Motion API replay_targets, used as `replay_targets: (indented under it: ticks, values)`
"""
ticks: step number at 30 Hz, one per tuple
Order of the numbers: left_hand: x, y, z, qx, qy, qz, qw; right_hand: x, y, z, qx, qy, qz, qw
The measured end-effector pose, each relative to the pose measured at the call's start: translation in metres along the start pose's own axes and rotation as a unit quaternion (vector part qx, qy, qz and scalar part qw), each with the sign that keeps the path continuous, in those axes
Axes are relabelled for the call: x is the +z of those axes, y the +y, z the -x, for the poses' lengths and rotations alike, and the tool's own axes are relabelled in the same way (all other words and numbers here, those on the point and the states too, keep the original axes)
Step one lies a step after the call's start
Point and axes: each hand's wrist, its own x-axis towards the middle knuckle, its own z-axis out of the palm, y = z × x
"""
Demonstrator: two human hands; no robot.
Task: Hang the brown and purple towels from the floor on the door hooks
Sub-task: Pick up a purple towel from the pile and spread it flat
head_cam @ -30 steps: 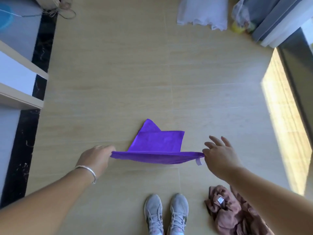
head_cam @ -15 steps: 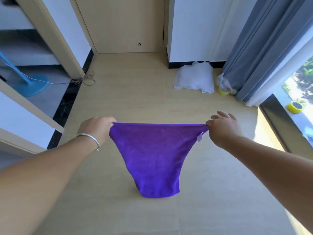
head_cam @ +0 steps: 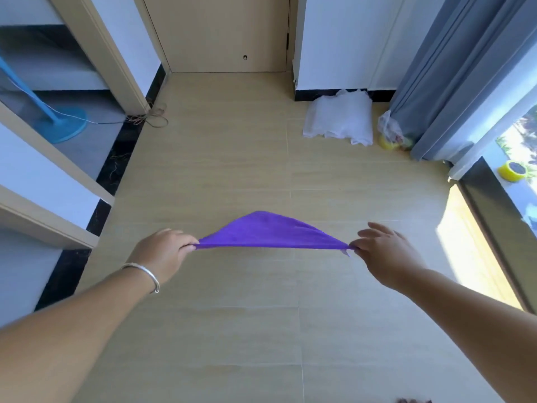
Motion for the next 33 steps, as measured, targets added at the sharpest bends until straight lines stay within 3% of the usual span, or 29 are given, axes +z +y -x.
replay_targets:
  ticks: [15,25,28,33]
  values:
    - [0.251,-0.022,0.16,-0.028,-0.178,0.049,0.982,0.261,-0.009,0.16,0.028,-0.203,-0.026,0.978]
    - [0.365,-0.031,0.208,-0.063,-0.319,0.028,0.945,0.364,-0.014,0.195,0.013,-0.32,-0.018,0.947]
    - [0.381,-0.035,0.191,-0.075,-0.309,0.033,0.948,0.377,-0.011,0.178,0.023,-0.313,-0.019,0.949]
    - [0.389,-0.05,0.116,-0.094,-0.262,0.07,0.958,0.38,0.002,0.102,0.037,-0.227,-0.057,0.971]
